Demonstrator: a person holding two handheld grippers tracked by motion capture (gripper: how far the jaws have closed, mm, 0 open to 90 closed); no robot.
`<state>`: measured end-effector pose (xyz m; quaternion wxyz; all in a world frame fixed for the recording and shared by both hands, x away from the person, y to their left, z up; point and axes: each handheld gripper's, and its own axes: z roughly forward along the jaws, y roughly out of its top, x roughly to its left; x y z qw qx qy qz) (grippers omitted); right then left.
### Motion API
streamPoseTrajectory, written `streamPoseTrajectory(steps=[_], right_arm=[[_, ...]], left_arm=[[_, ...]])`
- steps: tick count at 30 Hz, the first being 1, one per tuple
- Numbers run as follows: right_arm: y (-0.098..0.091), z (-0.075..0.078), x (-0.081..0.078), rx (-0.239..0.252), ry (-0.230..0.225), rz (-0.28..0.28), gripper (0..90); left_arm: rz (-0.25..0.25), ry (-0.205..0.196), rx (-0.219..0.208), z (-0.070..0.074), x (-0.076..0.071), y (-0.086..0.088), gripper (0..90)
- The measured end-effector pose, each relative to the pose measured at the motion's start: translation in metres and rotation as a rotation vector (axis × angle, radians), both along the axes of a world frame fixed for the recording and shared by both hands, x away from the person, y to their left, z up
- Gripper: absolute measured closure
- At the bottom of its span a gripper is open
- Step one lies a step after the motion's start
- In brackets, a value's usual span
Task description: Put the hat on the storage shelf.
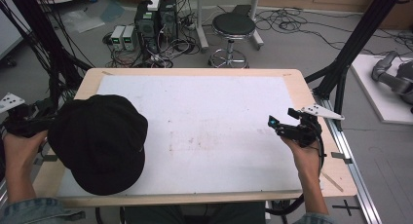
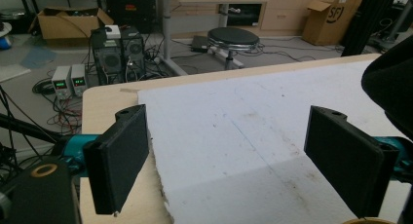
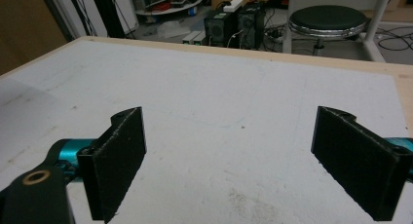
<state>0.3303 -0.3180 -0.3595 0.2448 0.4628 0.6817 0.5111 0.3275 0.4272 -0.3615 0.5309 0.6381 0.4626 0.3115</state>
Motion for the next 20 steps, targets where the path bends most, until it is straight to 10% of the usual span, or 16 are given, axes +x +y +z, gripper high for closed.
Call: streamPoseTrajectory(steps=[20], right_arm=[[-0.0006,-0.0046,0.0004,-0.014,0.012,0.005,12.6]], left_arm=[[-0.002,-0.004,0.002,0.0014,0.0001,-0.0007,16.9]])
